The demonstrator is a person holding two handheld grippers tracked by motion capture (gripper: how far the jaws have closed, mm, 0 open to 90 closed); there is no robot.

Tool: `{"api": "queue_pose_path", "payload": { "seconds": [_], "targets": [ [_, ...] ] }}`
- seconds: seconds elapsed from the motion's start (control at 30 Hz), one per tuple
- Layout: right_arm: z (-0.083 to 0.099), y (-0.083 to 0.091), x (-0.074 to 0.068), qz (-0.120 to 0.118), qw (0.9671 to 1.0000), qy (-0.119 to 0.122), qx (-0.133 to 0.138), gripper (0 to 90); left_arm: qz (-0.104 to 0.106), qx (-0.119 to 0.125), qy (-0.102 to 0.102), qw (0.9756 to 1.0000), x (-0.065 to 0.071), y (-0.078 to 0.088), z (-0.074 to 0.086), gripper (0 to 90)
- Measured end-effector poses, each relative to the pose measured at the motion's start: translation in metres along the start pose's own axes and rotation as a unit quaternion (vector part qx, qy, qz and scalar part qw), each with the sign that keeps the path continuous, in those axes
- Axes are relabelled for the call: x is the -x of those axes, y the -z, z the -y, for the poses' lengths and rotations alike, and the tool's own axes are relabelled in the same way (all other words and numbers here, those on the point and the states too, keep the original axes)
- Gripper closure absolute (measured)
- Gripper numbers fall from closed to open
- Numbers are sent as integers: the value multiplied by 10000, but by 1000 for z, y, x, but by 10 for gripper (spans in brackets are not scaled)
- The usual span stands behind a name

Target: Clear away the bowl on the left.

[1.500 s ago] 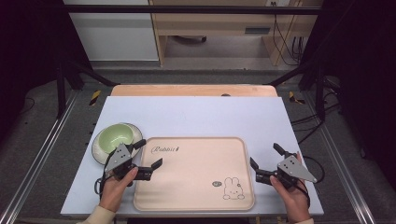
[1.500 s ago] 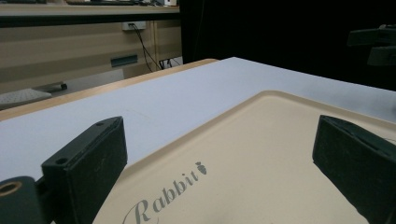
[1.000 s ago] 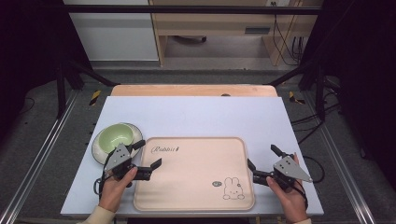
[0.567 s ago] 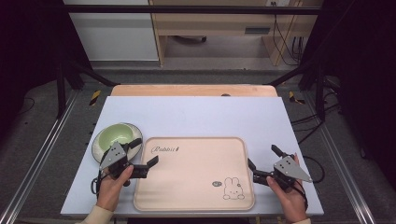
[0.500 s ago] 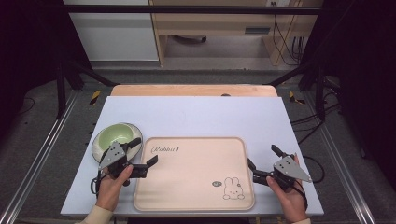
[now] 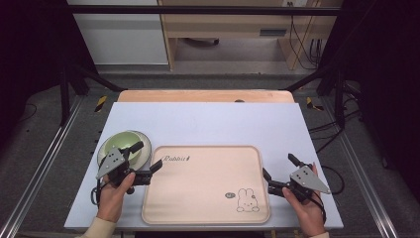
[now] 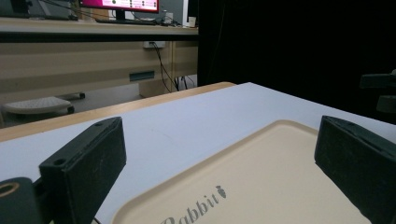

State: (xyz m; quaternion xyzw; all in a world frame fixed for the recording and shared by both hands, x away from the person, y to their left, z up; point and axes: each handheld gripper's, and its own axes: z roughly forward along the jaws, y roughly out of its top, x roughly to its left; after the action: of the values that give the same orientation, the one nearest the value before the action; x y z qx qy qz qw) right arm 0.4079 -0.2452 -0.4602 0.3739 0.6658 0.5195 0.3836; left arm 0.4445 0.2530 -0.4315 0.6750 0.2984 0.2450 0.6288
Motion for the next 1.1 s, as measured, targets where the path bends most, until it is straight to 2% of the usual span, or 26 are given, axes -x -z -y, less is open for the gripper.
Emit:
{"api": "queue_pose_path", "payload": {
  "seconds": [0.2, 0.23, 0.3, 0.33, 0.4, 0.43, 0.47, 0.5, 0.6, 0.63, 0.73, 0.8, 0.87, 0.93, 1.0, 1.03, 1.1],
  "targets": [
    [-1, -1, -3, -53, 10000, 74, -9, 29, -81, 30, -17, 10000, -3, 5, -5, 21],
    [-2, -1, -4, -57, 10000, 79, -14, 29, -250, -79, -12, 9997, -5, 8, -7, 23],
    [-1, -1, -4, -42, 9999, 76, -53, 29, -567, -120, 175, 9982, -7, 11, -9, 35],
    [-1, -1, -3, -17, 9999, 89, -59, 29, -622, -118, 235, 9977, -7, 11, -9, 40],
    [-1, -1, -3, 3, 10000, 58, -35, 28, -670, -183, 221, 9973, -8, 11, -11, 39],
    [-3, 0, -1, 22, 10000, 31, 15, 28, -820, -305, 86, 9961, -8, 10, -13, 40],
    [-3, 0, -1, 22, 10000, 31, 15, 28, -820, -305, 86, 9961, -8, 10, -13, 40],
    [-4, 0, 0, 15, 10000, 20, 35, 26, -863, -436, -30, 9953, -10, 7, -16, 42],
    [-3, 1, -1, 17, 10000, 35, 0, 23, -937, -535, -81, 9941, -12, 4, -18, 44],
    [-3, 2, -1, 27, 10000, 41, 18, 23, -1072, -673, -188, 9918, -14, 1, -19, 47],
    [-4, 2, -1, 44, 10000, 10, 54, 20, -1052, -727, -161, 9917, -19, -1, -20, 50],
    [-3, 1, -1, 55, 10000, 32, 4, 24, -1093, -914, -232, 9895, -27, -3, -24, 50],
    [-2, -1, -2, 64, 10000, 63, -16, 24, -1110, -1005, -184, 9886, -30, -4, -26, 53],
    [-2, -1, -2, 65, 9999, 73, -35, 29, -1075, -1097, -327, 9876, -31, -7, -30, 53],
    [-1, -2, -2, 56, 9999, 61, -67, 30, -1080, -1104, -362, 9873, -32, -8, -32, 53],
    [-1, -2, -1, 73, 9999, 37, -66, 29, -1072, -1191, -429, 9862, -33, -11, -36, 53],
    [0, -2, 0, 90, 9999, -8, -71, 30, -1073, -1228, -423, 9857, -35, -14, -39, 53]
  ]
}}
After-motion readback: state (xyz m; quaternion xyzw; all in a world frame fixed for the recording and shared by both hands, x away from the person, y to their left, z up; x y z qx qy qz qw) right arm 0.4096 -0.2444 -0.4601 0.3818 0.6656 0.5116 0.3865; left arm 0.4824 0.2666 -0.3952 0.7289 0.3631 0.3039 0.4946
